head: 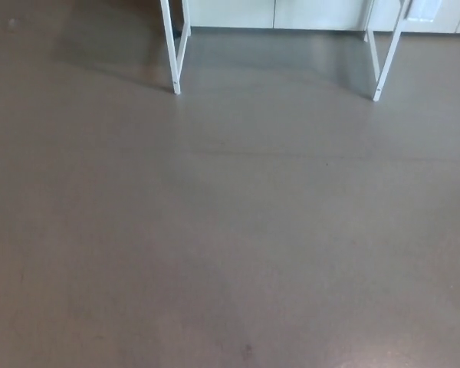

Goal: The robot walk towards a table in front and uses its left hand to pickup a tennis ball on the left side and put it in a container on the right hand side

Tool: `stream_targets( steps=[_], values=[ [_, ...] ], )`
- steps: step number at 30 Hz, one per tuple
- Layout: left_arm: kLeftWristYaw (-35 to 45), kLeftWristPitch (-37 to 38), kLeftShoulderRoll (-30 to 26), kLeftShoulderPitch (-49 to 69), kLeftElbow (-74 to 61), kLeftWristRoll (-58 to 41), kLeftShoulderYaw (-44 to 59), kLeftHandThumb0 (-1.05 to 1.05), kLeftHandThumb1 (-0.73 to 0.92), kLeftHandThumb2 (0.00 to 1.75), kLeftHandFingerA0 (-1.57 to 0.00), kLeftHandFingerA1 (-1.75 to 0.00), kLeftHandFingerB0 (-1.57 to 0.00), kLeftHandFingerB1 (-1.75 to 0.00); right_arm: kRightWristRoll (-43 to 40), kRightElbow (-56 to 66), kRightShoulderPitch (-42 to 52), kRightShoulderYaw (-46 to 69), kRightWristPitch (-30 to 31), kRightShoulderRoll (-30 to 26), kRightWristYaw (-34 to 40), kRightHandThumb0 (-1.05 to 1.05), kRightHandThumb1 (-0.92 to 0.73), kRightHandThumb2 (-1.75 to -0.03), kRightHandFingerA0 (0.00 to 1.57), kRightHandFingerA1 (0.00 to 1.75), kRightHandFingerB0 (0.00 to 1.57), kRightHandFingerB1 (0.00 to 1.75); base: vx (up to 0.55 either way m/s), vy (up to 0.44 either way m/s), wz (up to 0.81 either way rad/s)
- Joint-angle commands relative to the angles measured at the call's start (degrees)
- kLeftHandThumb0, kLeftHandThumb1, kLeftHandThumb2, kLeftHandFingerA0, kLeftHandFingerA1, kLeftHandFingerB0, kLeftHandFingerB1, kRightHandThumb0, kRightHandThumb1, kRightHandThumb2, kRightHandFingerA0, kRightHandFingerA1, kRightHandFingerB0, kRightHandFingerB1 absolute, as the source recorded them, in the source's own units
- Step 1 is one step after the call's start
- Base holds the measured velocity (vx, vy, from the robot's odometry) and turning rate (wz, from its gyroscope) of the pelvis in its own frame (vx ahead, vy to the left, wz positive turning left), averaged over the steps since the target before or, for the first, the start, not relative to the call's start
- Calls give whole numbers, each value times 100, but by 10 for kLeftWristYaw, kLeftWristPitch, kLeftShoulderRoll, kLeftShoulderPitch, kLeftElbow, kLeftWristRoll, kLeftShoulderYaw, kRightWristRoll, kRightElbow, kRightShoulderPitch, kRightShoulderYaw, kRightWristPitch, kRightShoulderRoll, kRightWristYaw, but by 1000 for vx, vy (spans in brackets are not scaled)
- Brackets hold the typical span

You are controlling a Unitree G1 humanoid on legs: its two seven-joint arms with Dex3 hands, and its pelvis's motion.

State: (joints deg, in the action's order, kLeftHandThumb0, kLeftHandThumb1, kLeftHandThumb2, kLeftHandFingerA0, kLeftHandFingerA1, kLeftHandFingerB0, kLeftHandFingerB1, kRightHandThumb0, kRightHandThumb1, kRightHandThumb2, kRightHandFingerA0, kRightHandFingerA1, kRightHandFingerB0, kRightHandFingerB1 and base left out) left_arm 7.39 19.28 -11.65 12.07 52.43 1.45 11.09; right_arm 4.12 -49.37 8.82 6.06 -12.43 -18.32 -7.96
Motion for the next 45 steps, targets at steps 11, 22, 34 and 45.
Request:
stream_targets(
  steps=[11, 22, 34, 45],
  values=[
    [-15, 51, -7, 23, 24, -8, -7, -34, 58, 66, -27, -41, -24, -36, -2, -1, 30, -7, -24, -14, -10, -56, -55, -76, 24, 45, 17, 41, 161, 118, -4],
    [-37, 83, -19, 32, 47, 20, -35, -36, 62, 59, -33, -38, -23, -31, 1, 0, 45, -8, -30, -13, -3, -56, -53, -77, 26, 46, 17, 42, 288, -120, 13],
    [-62, 90, -24, 32, 49, 29, -49, -36, 60, 57, -40, -39, -28, -33, 5, -40, 23, -13, -46, -14, 2, -55, -54, -77, 27, 46, 17, 41, 251, 37, -9],
    [-59, 89, -24, 36, 47, 23, -49, -35, 61, 58, -44, -39, -29, -33, 8, -8, 36, -21, -27, -17, -2, -49, -66, -60, 33, 39, 21, 32, 294, 90, -1]
  ],
)
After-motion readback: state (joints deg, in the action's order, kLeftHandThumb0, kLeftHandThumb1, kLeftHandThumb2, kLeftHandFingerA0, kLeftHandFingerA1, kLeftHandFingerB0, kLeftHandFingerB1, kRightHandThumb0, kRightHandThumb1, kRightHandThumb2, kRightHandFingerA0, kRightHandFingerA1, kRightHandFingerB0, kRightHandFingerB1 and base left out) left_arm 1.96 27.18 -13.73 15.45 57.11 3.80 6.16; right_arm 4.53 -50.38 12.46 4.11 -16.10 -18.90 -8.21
